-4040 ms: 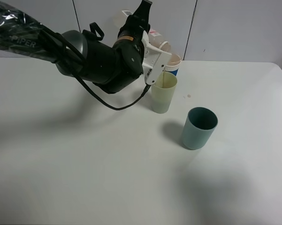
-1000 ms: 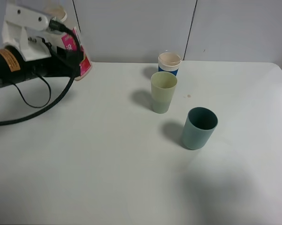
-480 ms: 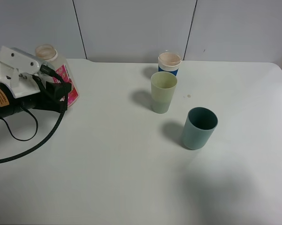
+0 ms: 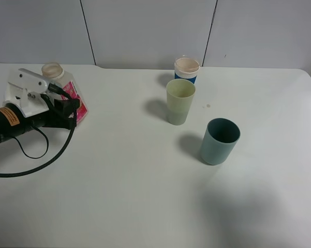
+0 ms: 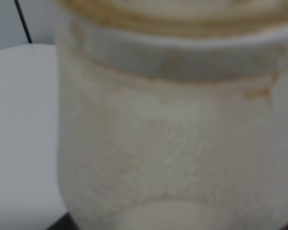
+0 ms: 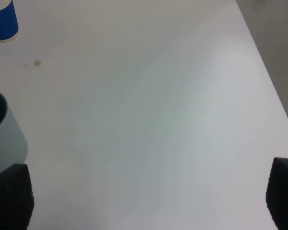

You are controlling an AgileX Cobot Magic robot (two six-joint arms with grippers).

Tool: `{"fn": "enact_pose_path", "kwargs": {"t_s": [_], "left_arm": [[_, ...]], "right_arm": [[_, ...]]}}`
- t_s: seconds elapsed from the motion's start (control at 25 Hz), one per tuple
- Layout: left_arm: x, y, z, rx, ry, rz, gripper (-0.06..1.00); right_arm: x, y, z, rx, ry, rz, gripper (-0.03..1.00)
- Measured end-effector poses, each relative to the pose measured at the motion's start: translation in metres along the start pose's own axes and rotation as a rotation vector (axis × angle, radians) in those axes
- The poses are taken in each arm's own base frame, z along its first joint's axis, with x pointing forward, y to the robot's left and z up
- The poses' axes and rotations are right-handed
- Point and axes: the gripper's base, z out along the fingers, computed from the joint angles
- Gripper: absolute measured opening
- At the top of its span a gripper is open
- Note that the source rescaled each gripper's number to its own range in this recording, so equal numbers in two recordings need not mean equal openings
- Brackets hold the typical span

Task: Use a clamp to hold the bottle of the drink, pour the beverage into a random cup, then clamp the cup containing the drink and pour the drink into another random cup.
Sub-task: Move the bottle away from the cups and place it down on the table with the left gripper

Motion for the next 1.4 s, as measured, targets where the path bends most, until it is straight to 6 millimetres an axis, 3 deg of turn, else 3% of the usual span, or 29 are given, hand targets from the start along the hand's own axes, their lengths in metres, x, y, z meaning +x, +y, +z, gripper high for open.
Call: {"fn": "enact_pose_path", "kwargs": {"t_s": [0.28,0.6,1.32,1.4], "left_arm": [[0.017,0.002,0.006,0.007,0.027,0.092,0.03],[0.035,0.002,0.011,0.019,0.069,0.07,0.03],[0.04,0.0,0.013,0.043,0.039,0.045,0.03],[0.04,0.0,0.013,0.043,0.039,0.032,0.11]], "right_arm": [[0.0,0.0,0.0,0.0,0.0,0.0,0.92],[0.0,0.0,0.0,0.0,0.0,0.0,0.92],[0.0,0.0,0.0,0.0,0.0,0.0,0.92],[0.0,0.0,0.0,0.0,0.0,0.0,0.92]]}}
